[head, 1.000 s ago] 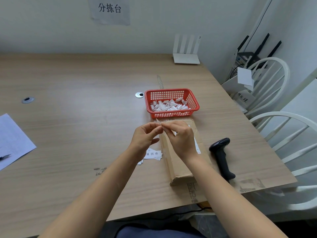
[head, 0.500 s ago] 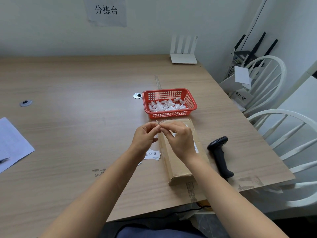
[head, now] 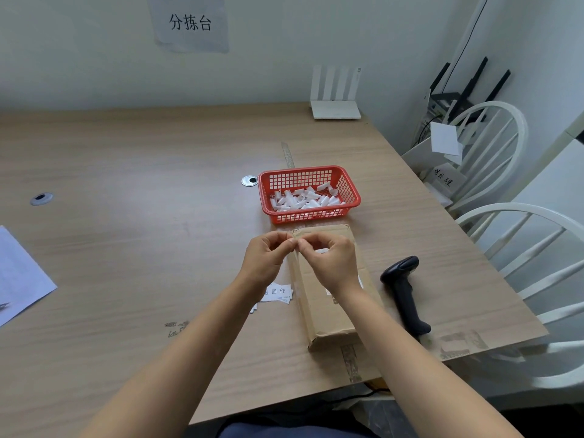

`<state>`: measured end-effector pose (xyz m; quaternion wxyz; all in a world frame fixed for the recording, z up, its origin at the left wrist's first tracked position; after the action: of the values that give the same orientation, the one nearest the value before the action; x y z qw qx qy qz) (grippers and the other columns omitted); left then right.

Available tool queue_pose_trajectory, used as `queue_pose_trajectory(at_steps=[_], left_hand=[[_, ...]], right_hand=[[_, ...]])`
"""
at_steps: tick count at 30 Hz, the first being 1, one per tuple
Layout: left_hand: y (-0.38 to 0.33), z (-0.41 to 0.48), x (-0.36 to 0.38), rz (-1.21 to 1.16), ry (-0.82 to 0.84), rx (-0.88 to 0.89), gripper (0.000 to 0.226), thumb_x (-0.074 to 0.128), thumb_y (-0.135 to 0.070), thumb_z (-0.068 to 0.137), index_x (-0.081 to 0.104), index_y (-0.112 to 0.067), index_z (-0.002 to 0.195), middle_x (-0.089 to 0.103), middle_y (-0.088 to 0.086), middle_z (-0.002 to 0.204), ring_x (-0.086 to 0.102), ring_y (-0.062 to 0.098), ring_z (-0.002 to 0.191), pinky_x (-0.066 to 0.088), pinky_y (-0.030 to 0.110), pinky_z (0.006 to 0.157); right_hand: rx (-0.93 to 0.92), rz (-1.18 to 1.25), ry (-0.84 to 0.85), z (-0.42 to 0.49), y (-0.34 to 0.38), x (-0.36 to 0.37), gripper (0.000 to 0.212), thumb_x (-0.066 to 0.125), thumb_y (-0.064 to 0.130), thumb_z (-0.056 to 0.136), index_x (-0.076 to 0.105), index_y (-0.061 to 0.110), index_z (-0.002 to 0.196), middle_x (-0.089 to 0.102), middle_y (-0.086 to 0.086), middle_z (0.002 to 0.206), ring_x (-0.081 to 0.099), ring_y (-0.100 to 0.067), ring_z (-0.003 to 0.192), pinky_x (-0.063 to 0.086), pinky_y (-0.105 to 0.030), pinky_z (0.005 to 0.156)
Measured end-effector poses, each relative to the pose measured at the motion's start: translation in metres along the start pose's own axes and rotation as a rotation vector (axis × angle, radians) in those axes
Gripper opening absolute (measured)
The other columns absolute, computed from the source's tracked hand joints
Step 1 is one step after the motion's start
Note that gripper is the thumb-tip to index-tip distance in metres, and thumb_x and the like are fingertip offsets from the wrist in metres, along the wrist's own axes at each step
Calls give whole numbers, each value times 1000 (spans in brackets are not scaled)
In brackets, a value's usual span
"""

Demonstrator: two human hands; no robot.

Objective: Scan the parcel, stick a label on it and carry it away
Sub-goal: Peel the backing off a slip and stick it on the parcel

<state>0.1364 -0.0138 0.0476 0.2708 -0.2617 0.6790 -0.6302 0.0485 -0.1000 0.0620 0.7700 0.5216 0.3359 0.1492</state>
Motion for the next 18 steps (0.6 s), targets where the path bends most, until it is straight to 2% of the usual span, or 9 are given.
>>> queue_pose_trajectory(at_steps=[3,6,9,14,16,18], left_hand=[[3,12,4,-29,-32,-25,23,54,-10,88,61,-17,68,57,1,72,50,9,69,42,10,54],[9,28,4,-45,-86,-83,26,52,-9,88,59,-16,64,58,5,75,48,15,74,38,21,60],[11,49,7,-82,-128,-123,28,50,-7,89,55,-15,63,58,1,71,49,11,68,37,19,57],[23,102,12,-167,-230,-206,24,46,-10,92,56,-14,70,61,3,79,57,10,66,46,12,43],[28,126,21,-162,-240,-234,20,45,-10,93,53,-14,75,63,5,86,63,15,73,55,22,54],[28,153,35,-147,-229,-228,17,48,-9,92,51,-14,76,64,9,92,68,23,83,59,34,67]], right_hand=[[177,157,-65,11,-13,-6,13,64,14,80,68,13,68,64,-1,65,60,-14,65,52,-30,62],[337,317,-200,24,-31,-27,14,60,12,83,63,13,68,61,0,65,55,-10,61,46,-19,50],[419,387,-301,38,-45,-58,12,53,13,88,62,9,81,63,-1,72,57,-9,63,46,-14,46],[425,515,-585,69,-68,-116,22,47,13,92,54,18,72,58,0,70,58,-11,55,46,-13,39],[417,524,-632,79,-75,-136,22,46,13,92,53,18,72,57,-2,71,60,-8,49,47,-14,39],[410,507,-610,86,-79,-147,22,46,13,93,53,16,73,58,-4,73,61,-9,51,49,-15,40]])
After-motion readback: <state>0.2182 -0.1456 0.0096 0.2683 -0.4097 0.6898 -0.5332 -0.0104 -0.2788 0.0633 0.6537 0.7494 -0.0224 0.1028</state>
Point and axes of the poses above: each hand's wrist, its own z-axis towards the middle knuckle, its own x-axis out of the palm, y = z × x, the point moved 7 cm from there along z, towards the middle knuckle
